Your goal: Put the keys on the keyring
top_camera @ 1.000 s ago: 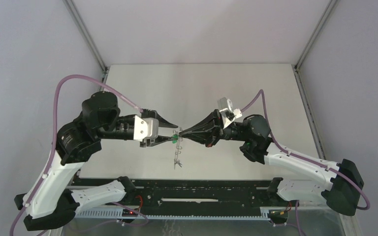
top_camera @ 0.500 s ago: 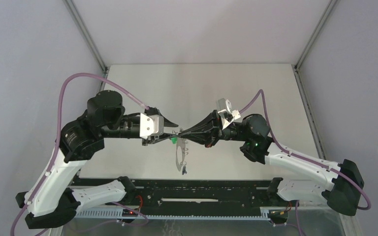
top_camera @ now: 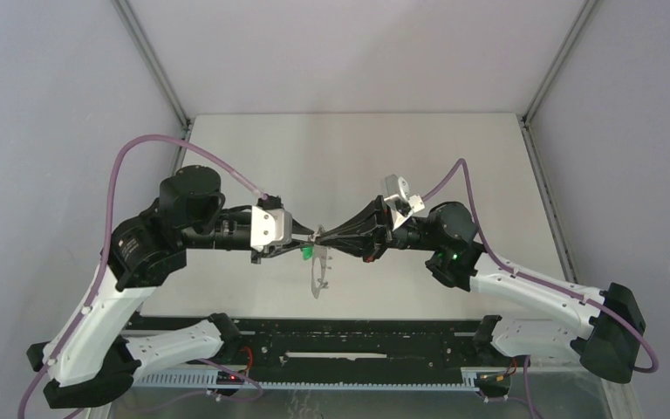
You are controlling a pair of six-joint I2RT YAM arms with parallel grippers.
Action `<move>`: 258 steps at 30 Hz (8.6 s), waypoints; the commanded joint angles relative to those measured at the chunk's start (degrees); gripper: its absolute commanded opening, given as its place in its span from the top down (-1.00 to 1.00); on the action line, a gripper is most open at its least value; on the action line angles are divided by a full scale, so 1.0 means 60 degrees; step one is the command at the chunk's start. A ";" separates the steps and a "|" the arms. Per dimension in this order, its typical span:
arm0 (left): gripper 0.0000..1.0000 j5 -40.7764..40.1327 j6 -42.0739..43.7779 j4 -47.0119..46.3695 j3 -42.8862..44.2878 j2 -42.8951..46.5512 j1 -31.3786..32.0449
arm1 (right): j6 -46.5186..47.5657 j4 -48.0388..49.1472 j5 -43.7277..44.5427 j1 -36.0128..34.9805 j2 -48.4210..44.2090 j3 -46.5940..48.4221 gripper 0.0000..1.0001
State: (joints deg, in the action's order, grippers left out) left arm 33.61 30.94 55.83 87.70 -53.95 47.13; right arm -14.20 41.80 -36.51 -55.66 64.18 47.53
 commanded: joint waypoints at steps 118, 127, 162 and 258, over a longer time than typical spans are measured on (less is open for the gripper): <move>0.99 -0.0093 -0.0926 -0.3767 -0.2691 0.1366 -0.0048 | -0.0459 -0.1236 0.0919 -0.0053 -0.0469 0.0800 1.00; 0.09 -0.0159 -0.0573 -0.3165 -0.2996 0.1551 -0.0037 | -0.0441 -0.1238 0.0938 0.0070 -0.0649 0.0736 1.00; 0.59 -0.2183 -0.2264 -0.4062 -0.4853 0.0621 -0.0632 | 0.1528 -0.3352 0.5896 -0.0948 -0.0456 0.1572 1.00; -1.00 -0.4537 -0.4979 -2.2221 -1.4347 -0.2438 -0.9068 | 0.2832 0.7272 0.9859 0.7580 0.2935 -0.7550 -0.99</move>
State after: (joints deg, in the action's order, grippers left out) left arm 6.37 2.94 -42.68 11.51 -63.66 -8.12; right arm -4.69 64.84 21.80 -5.93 75.57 3.66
